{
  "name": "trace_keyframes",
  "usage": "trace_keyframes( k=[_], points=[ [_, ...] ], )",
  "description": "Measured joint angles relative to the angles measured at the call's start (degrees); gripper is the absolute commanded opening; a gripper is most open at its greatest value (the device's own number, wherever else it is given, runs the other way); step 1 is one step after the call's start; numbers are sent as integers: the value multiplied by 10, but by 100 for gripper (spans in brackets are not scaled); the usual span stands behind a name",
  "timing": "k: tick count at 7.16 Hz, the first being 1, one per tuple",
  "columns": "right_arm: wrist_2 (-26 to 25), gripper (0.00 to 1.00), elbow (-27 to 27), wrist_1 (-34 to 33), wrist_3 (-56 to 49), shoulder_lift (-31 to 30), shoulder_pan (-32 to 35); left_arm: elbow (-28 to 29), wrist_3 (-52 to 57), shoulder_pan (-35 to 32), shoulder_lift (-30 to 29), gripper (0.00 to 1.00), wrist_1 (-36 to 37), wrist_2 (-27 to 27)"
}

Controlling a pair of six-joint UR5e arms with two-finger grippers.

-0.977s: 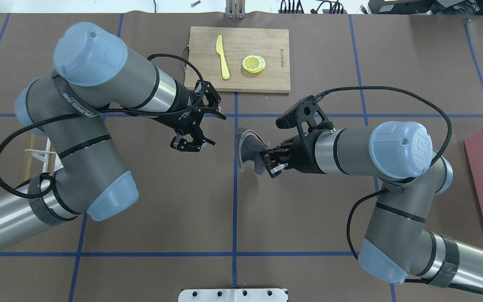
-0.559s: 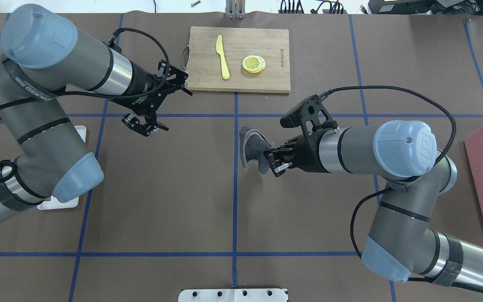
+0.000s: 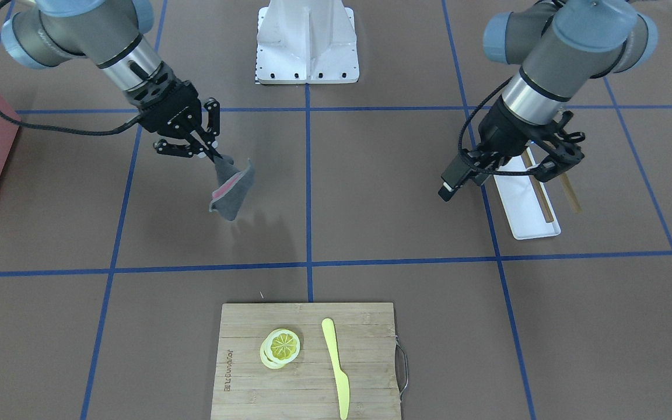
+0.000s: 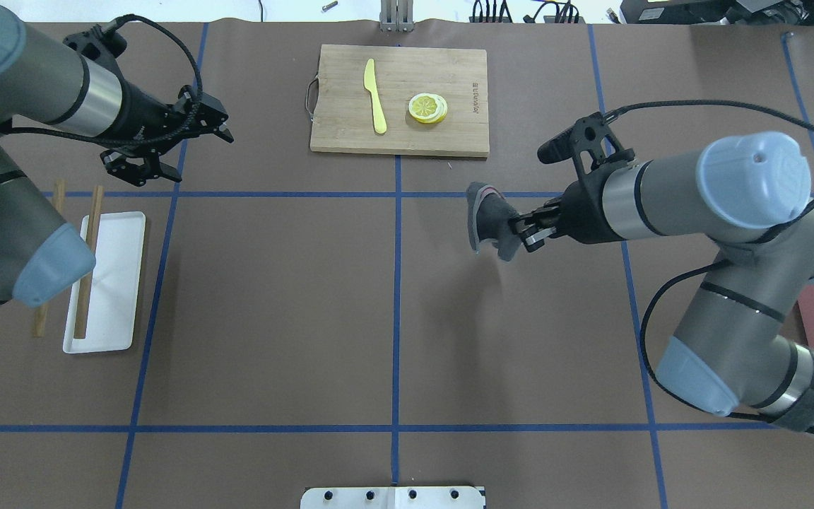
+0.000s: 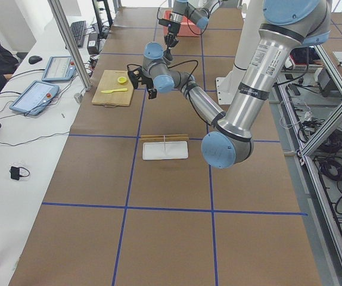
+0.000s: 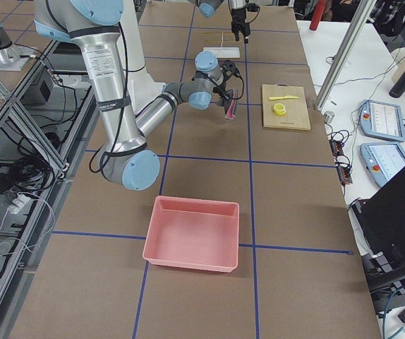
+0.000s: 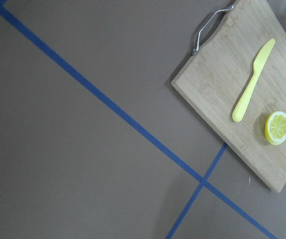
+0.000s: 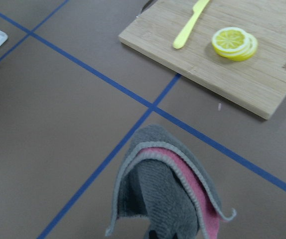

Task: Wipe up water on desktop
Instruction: 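Open the left gripper and withdraw it while the right gripper carries the towel away, then lower the towel and wipe the table surface nearer the robot with the right gripper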

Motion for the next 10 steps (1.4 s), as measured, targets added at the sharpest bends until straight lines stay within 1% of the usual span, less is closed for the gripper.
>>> trace_keyframes(
  k=[1, 2, 3, 4, 5, 7, 8, 10],
  points=[
    [10, 0, 23, -73, -49, -10, 32, 0, 23, -19, 11, 98, 1, -11],
    [12, 0, 50, -165, -126, -15, 60, -4, 50, -36, 26, 98, 1, -19],
    [7, 0, 71, -252, -208, -19, 79, -9, 88, -48, 46, 98, 1, -24],
    [-9, 0, 78, -311, -275, -30, 87, -12, 116, -56, 61, 98, 1, -26],
    [-35, 0, 75, -337, -320, -46, 88, -12, 131, -60, 72, 98, 1, -26],
    [-88, 0, 49, -350, -376, -70, 84, -15, 141, -62, 90, 98, 0, -21],
    [-118, 0, 32, -352, -385, -74, 69, -17, 142, -61, 99, 98, -1, -18],
    [-176, 0, -6, -352, -383, -74, 9, -16, 142, -59, 106, 98, -2, 7]
  ],
)
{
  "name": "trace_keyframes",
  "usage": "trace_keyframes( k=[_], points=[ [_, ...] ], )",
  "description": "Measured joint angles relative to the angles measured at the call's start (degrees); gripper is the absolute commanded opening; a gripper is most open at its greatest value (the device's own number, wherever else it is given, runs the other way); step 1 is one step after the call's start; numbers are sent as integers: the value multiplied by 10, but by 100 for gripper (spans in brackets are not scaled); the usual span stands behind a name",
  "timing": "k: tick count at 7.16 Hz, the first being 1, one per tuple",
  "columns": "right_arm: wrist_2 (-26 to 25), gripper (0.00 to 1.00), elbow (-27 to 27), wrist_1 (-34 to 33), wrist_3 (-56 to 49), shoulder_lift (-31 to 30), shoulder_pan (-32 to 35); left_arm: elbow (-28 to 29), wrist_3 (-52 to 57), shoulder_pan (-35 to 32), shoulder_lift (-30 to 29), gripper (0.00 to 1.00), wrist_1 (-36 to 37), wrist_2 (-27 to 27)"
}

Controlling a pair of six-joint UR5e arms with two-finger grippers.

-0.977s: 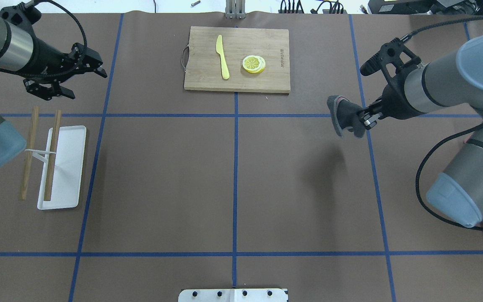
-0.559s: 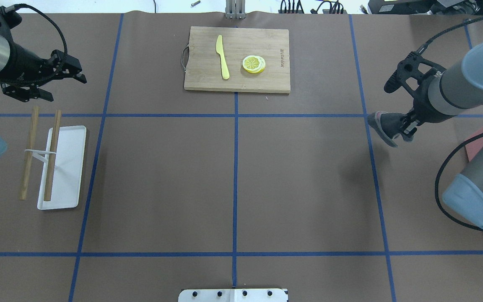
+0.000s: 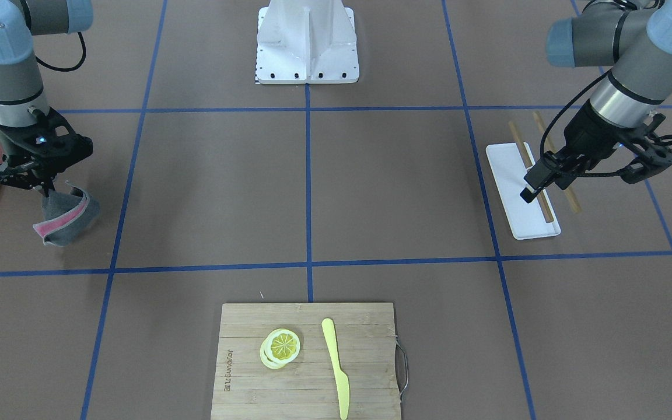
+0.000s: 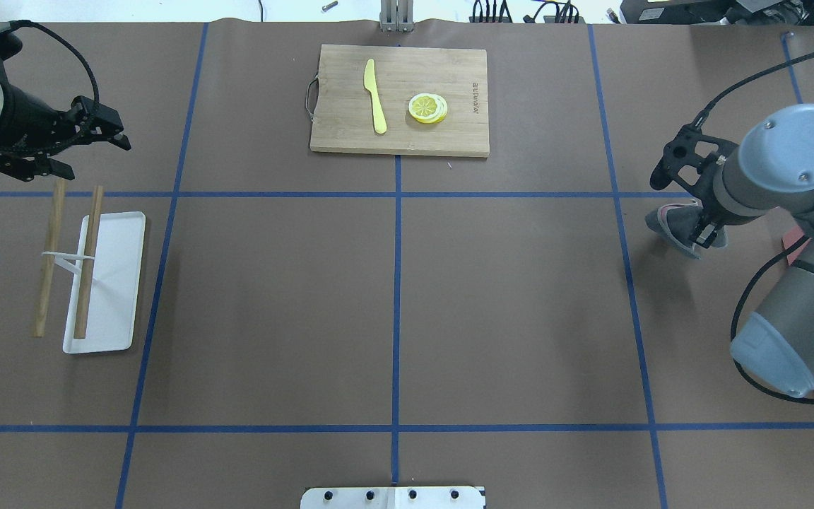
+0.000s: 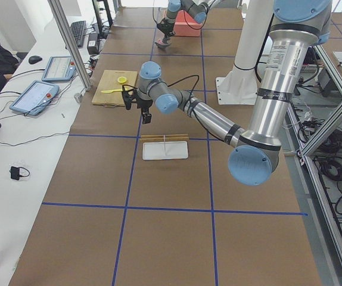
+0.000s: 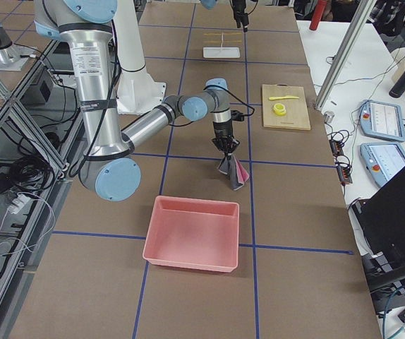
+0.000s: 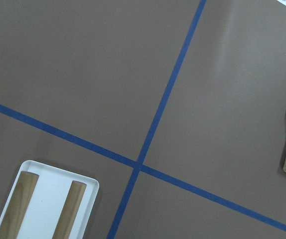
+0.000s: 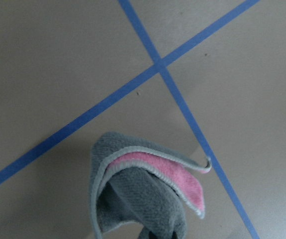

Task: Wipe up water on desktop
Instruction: 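Lower the towel and wipe the table surface nearer the robot with the right gripper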

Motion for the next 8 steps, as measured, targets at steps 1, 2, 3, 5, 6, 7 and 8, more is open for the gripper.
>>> trace_keyframes(
  k=[1, 2, 3, 5, 6, 7, 8],
  points=[
    [-12, 0, -15, 0, 4, 3, -27, 2, 0, 1, 1, 98, 0, 8],
    [-14, 0, -22, 0, 7, 4, -51, 4, 0, 1, 1, 98, 0, 11],
    [-6, 0, -24, 0, 18, 6, -74, 6, 0, 1, 1, 98, 0, 13],
    [35, 0, -17, 0, 62, 12, -112, 13, 0, 2, 1, 98, 0, 15],
    [56, 0, -6, 0, 88, 15, -131, 16, 1, 2, 0, 98, 0, 16],
    [71, 0, 12, 0, 123, 16, -154, 17, 1, 1, -1, 98, 0, 16],
    [88, 0, 34, -1, 158, 16, -176, 18, 1, 1, -1, 98, 0, 16]
  ],
)
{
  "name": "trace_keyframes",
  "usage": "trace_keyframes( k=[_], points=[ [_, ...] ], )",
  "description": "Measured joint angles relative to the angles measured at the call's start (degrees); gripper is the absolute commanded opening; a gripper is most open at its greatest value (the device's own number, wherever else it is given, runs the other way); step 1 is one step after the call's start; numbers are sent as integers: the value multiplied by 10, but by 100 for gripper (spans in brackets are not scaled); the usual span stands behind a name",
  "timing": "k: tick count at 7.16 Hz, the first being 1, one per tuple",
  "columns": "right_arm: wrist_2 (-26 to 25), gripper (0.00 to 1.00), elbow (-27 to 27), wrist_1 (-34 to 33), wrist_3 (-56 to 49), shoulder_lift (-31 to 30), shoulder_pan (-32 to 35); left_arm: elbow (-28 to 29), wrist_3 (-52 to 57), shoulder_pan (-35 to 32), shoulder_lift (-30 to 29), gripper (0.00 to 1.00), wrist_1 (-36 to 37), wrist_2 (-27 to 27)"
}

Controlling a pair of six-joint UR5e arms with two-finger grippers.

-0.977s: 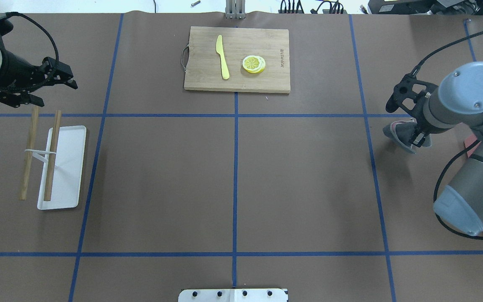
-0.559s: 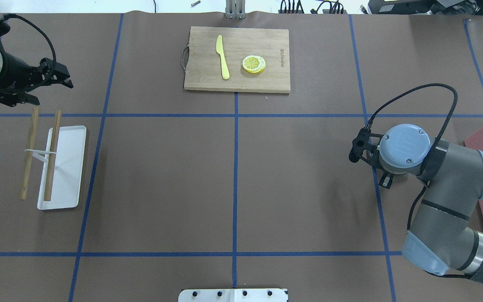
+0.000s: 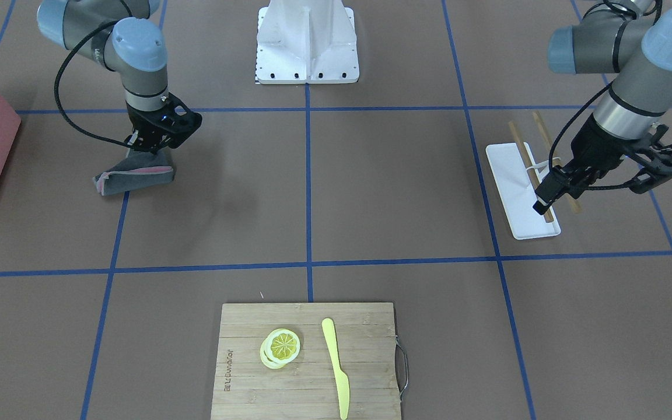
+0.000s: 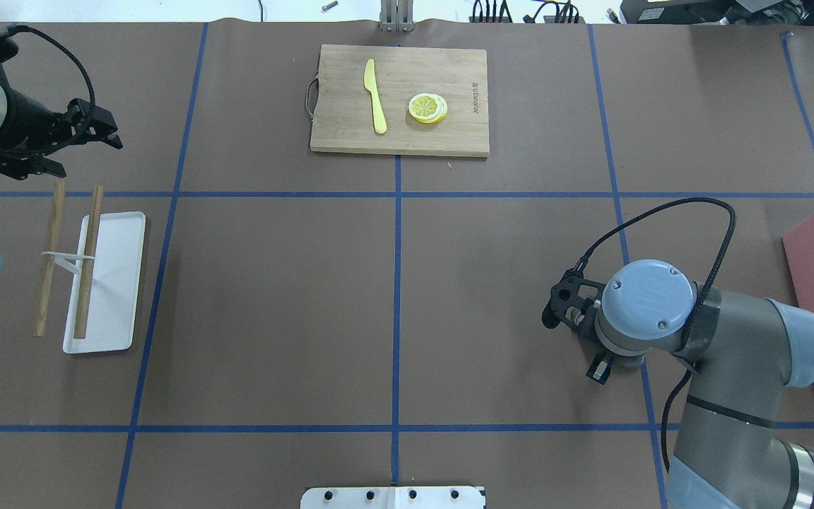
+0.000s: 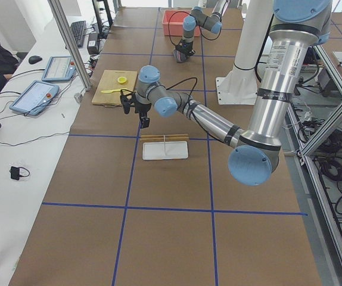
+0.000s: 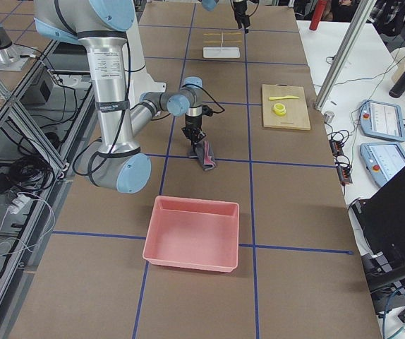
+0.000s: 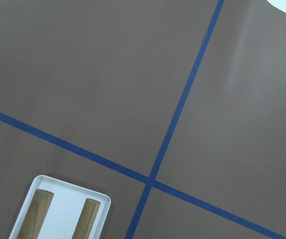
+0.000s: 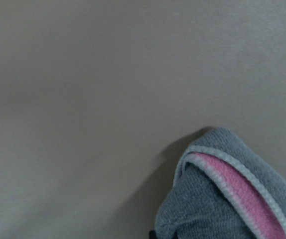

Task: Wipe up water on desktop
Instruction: 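Lower the towel and wipe the table surface nearer the robot with the right gripper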

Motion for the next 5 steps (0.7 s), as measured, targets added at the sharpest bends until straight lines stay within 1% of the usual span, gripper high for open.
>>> trace_keyframes(
  k=[2, 3, 5],
  points=[
    [23, 0, 33, -8, 40, 0, -21, 0, 0, 0, 0, 98, 0, 0],
    [25, 0, 33, -11, 43, -1, -12, 0, 0, 0, -2, 98, 0, 0],
    [28, 0, -2, -11, 0, 0, 62, -1, -1, 0, -5, 98, 0, 1]
  ],
)
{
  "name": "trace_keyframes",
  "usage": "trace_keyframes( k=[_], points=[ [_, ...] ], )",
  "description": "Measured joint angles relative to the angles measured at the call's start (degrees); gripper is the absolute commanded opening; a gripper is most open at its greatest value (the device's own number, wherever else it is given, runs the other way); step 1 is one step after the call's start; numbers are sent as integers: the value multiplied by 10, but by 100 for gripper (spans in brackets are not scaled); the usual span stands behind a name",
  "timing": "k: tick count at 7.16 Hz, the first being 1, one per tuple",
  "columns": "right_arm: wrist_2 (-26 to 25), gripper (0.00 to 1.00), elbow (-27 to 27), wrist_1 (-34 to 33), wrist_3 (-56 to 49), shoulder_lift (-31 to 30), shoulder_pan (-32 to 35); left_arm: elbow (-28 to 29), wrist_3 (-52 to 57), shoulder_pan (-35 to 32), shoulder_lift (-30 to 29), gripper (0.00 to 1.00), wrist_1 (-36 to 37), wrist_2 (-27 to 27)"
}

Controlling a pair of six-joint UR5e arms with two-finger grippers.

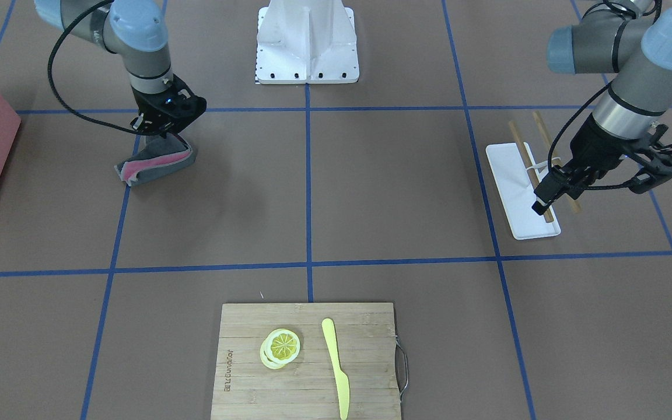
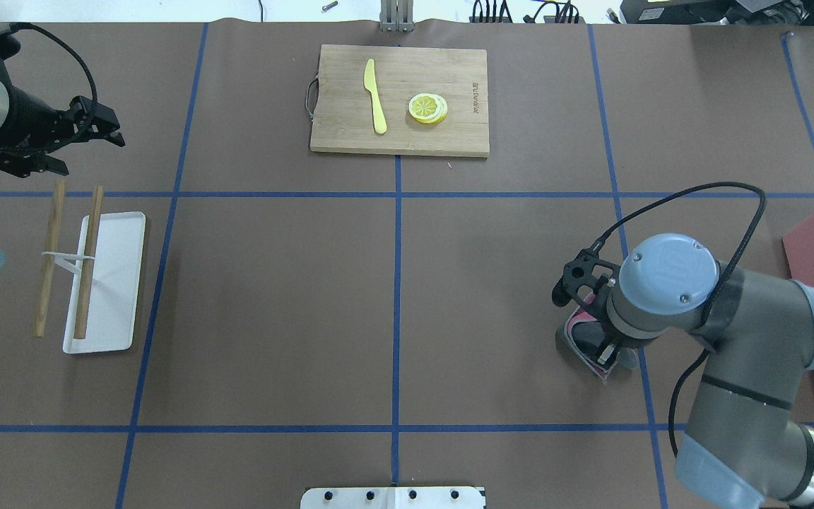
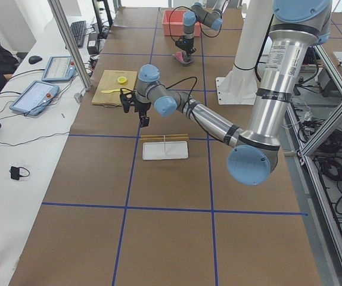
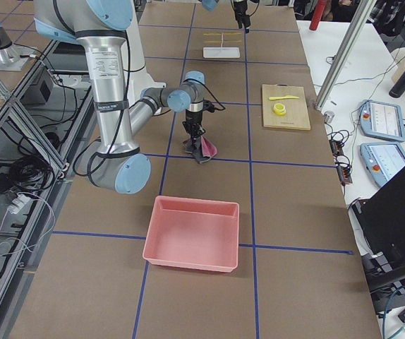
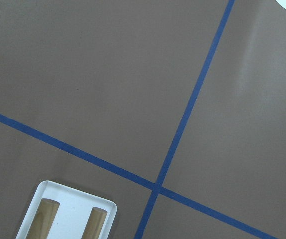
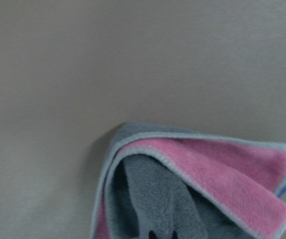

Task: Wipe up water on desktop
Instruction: 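Lower the towel and wipe the table surface nearer the robot with the right gripper, then drag the towel across the table farther from the robot with the right gripper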

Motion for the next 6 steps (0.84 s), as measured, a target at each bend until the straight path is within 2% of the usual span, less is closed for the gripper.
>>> trace_keyframes(
  k=[4, 6],
  points=[
    [11, 0, -113, 7, -175, 21, 153, -4, 0, 1, -3, 98, 0, 8],
    [11, 0, -162, 7, -223, 50, 193, -4, -1, 1, -4, 98, 0, 8]
  ],
)
